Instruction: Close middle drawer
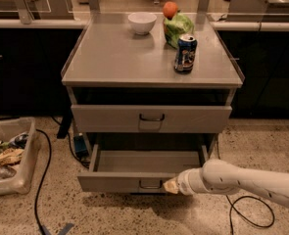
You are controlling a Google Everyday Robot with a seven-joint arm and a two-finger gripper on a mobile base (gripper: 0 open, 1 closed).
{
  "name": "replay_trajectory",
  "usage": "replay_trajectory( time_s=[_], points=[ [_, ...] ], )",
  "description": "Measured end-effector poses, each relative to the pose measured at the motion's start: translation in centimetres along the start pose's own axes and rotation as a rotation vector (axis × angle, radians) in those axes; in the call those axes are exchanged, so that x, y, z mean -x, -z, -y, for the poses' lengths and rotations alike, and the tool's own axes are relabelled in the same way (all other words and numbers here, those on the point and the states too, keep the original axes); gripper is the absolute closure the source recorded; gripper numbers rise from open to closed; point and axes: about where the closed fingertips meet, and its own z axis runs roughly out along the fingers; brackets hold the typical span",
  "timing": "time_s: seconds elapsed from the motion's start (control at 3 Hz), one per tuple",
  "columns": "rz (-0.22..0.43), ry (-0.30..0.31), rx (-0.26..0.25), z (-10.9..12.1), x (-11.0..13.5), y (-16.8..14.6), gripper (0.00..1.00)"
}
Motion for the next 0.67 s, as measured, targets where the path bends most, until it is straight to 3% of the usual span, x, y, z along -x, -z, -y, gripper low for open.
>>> replay_trajectory(
  time_s=[0.33,0.67],
  points=[
    [0.005,-0.010,-0.020,0.9,0.4,-0.7,1.00],
    [0.027,-0.004,-0.093,3.9,2.7,-2.5,1.00]
  ],
)
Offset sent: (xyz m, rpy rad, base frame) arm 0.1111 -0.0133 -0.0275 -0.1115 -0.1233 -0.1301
